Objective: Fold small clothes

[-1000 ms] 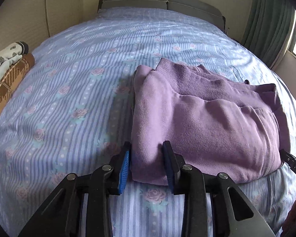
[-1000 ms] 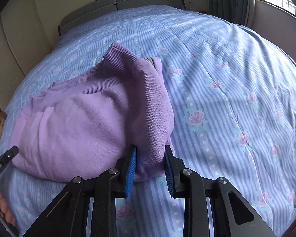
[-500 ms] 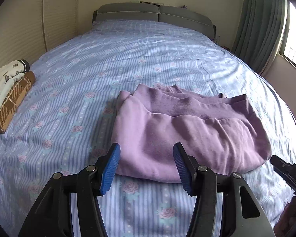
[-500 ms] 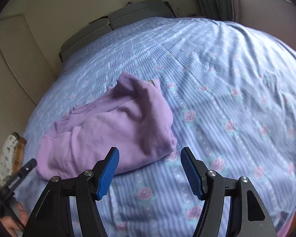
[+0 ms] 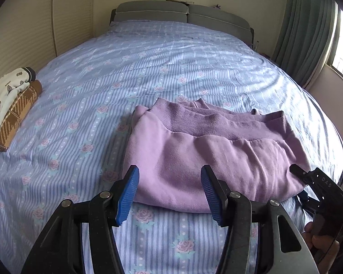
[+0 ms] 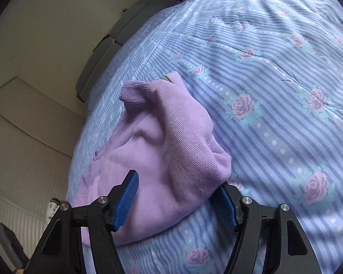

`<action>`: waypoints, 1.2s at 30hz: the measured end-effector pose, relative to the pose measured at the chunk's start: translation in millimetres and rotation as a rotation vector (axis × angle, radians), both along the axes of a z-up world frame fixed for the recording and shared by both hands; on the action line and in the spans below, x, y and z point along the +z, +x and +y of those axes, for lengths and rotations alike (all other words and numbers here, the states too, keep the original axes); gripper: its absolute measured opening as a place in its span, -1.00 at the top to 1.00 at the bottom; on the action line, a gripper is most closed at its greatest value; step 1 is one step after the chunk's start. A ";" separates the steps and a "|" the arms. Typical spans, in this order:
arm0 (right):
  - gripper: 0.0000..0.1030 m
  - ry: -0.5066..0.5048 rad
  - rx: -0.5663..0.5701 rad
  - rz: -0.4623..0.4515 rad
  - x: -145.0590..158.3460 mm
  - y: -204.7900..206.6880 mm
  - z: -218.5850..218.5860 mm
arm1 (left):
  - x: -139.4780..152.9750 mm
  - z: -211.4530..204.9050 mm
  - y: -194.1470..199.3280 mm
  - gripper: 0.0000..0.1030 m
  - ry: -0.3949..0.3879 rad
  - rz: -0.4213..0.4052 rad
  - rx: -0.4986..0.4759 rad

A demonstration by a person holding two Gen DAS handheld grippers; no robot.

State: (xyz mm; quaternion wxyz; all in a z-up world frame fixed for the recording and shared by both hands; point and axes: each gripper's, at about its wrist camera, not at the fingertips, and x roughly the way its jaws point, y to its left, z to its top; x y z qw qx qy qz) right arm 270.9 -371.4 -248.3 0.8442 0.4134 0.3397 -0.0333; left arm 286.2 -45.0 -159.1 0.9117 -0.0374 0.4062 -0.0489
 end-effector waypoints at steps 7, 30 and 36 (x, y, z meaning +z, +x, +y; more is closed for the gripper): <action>0.41 -0.014 -0.071 0.016 11.9 -12.4 -5.4 | 4.2 16.4 -3.1 -0.07 -0.004 0.003 0.026; 0.50 -1.373 0.458 -0.079 78.6 32.8 360.0 | 19.2 230.5 -51.9 -0.14 -0.040 -0.021 0.340; 0.50 -1.480 0.545 -0.003 27.7 20.0 379.1 | 1.7 252.3 -58.4 -0.14 -0.059 0.010 0.356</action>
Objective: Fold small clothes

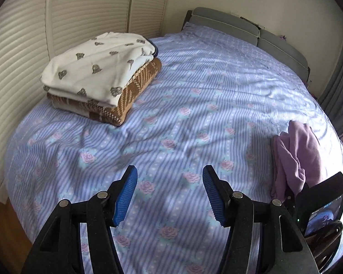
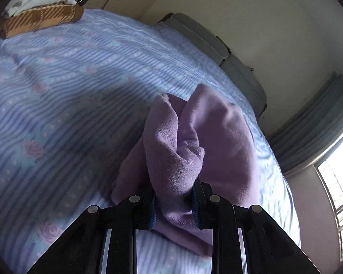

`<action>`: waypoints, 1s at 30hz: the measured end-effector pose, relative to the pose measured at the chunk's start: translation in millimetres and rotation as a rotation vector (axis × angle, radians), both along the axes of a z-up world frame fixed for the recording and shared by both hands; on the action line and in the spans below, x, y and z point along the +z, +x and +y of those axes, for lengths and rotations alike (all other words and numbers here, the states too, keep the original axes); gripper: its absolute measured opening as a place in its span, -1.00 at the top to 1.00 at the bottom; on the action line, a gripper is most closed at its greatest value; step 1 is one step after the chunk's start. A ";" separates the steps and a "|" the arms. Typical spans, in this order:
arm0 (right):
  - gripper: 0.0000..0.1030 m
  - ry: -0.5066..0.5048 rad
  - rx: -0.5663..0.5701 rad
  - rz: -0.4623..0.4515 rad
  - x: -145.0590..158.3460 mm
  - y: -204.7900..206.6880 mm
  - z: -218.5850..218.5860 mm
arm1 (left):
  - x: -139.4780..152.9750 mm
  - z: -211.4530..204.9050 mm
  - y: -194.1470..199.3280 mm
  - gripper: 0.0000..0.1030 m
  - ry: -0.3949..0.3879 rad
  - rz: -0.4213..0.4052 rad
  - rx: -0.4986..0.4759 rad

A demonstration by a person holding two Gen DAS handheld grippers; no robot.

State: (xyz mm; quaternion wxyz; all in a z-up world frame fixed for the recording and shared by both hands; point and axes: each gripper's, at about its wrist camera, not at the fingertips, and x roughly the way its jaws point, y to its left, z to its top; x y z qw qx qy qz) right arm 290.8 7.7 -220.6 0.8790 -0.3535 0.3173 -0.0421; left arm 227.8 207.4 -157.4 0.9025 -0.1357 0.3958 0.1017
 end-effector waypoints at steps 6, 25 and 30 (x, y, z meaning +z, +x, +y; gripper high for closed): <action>0.48 0.003 0.000 0.014 6.7 3.0 -2.4 | -3.2 -5.5 2.2 -0.14 -0.025 0.007 -0.034; -0.33 0.630 -0.094 -0.095 100.3 -45.9 -132.3 | 30.6 -124.1 115.0 0.04 -0.196 0.015 -0.430; -0.33 0.684 -0.155 -0.128 107.2 -35.6 -166.5 | 28.6 -181.6 153.2 0.23 -0.170 0.047 -0.555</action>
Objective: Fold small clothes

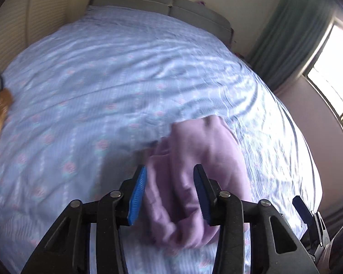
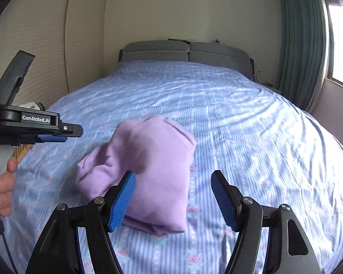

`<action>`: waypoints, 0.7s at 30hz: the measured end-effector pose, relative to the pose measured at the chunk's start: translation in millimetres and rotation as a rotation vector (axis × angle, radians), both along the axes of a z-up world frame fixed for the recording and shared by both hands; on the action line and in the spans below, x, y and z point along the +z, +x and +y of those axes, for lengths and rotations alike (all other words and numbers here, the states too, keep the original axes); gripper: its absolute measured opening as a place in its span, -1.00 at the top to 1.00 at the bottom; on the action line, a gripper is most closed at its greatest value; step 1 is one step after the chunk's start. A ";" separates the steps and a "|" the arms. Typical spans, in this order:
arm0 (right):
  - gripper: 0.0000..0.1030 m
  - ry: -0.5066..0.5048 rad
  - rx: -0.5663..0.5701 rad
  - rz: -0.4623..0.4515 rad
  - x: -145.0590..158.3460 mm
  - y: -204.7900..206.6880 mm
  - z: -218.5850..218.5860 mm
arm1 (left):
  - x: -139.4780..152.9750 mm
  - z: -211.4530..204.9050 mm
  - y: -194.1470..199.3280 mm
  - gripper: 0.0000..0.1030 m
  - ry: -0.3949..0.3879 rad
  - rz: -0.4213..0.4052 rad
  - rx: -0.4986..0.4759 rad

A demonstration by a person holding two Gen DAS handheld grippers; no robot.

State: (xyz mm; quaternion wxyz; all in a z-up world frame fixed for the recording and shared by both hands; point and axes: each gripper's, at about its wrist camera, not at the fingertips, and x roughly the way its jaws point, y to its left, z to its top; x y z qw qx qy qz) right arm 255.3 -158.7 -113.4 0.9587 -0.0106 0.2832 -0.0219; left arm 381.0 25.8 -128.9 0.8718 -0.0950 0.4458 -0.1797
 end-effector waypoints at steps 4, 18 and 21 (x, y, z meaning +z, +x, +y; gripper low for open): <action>-0.33 0.041 -0.034 0.000 -4.0 3.5 -20.1 | -18.8 -26.6 25.3 0.23 0.016 0.052 -0.042; -0.33 0.162 -0.114 0.042 -22.2 0.2 -72.3 | -12.5 -6.2 14.1 0.75 -0.010 0.049 -0.011; -0.33 0.175 -0.110 0.033 -19.6 -2.6 -72.5 | -11.0 1.3 6.3 0.75 0.008 0.037 -0.019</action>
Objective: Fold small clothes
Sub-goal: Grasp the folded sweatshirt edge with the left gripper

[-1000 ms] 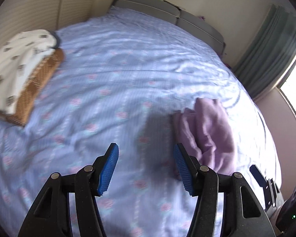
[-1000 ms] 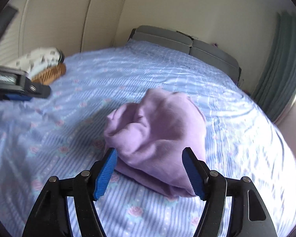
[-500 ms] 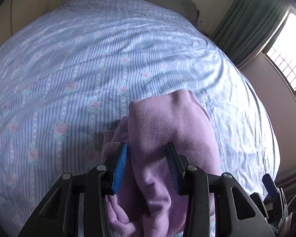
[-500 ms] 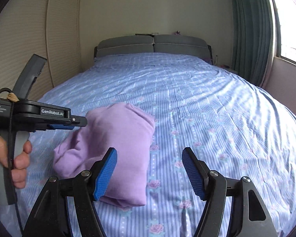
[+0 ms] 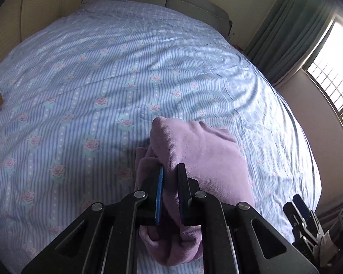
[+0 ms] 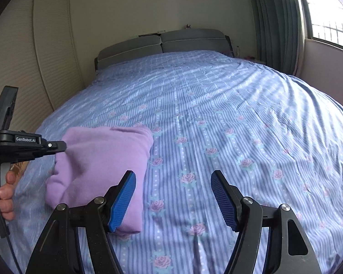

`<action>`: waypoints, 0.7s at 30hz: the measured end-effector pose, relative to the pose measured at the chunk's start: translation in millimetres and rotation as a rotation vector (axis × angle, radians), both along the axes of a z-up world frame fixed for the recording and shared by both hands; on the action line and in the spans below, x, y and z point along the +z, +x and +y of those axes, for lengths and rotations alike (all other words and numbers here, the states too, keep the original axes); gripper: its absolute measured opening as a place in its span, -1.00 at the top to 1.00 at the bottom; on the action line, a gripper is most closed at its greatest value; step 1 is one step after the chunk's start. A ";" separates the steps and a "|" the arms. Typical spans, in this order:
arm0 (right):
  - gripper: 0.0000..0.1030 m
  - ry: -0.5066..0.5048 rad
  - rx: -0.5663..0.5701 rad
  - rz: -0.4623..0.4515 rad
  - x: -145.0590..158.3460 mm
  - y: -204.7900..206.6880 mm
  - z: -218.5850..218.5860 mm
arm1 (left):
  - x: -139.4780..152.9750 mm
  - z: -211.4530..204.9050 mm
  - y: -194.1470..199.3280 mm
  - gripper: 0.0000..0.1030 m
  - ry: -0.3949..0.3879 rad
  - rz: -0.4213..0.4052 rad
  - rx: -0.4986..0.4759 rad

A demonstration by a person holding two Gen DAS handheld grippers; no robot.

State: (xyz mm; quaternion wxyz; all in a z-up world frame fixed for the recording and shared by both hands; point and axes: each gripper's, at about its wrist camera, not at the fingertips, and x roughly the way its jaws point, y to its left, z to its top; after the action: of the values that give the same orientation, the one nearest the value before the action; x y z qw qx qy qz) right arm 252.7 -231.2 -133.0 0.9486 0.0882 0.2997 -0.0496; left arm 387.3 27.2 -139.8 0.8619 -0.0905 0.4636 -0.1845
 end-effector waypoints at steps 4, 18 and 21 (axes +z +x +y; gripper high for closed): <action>-0.33 -0.020 0.024 0.009 -2.8 1.3 9.7 | -33.2 0.2 12.2 0.75 0.030 0.064 0.006; -0.33 -0.039 0.073 0.007 0.3 -14.1 18.3 | -8.6 -12.6 -45.5 0.41 -0.076 -0.030 -0.221; -0.33 -0.032 0.064 0.019 -2.1 -17.7 15.7 | -24.4 -16.3 -42.0 0.16 -0.060 0.020 -0.238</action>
State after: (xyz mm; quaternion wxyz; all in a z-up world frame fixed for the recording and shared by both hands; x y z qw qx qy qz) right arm 234.9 -215.6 -135.1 0.9481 0.0632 0.3105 -0.0249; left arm 345.3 10.9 -164.2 0.8261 -0.0626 0.4739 -0.2984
